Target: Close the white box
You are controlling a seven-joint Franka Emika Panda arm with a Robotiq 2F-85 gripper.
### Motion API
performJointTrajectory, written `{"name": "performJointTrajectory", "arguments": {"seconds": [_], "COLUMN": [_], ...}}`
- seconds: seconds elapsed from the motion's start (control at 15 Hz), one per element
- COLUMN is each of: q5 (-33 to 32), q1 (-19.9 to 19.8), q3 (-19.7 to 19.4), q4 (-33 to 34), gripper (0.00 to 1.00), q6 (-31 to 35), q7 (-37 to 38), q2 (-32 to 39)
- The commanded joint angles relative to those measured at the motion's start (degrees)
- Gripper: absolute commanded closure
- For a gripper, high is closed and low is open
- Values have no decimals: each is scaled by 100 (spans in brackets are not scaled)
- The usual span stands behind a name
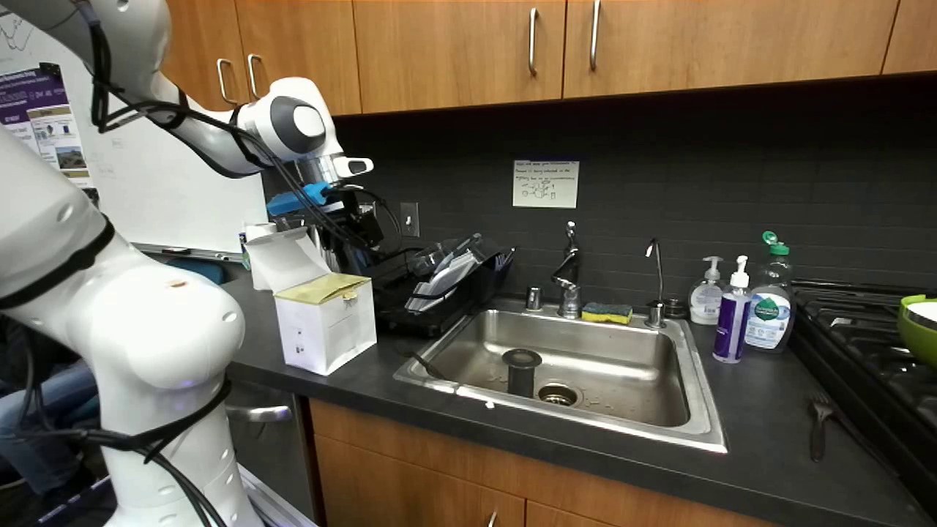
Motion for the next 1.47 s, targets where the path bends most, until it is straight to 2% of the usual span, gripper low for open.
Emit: {"name": "performJointTrajectory", "arguments": {"seconds": [0.0,0.67,1.4], "q5": [-91,-32,90], "q1": [135,222,503], "q3": [-127,-161,-261], "q4": [12,51,438], "gripper": [0,0,0], "q6": [-21,-138,-957], "q7": [71,54,-85], "q2": [25,12,-127]}}
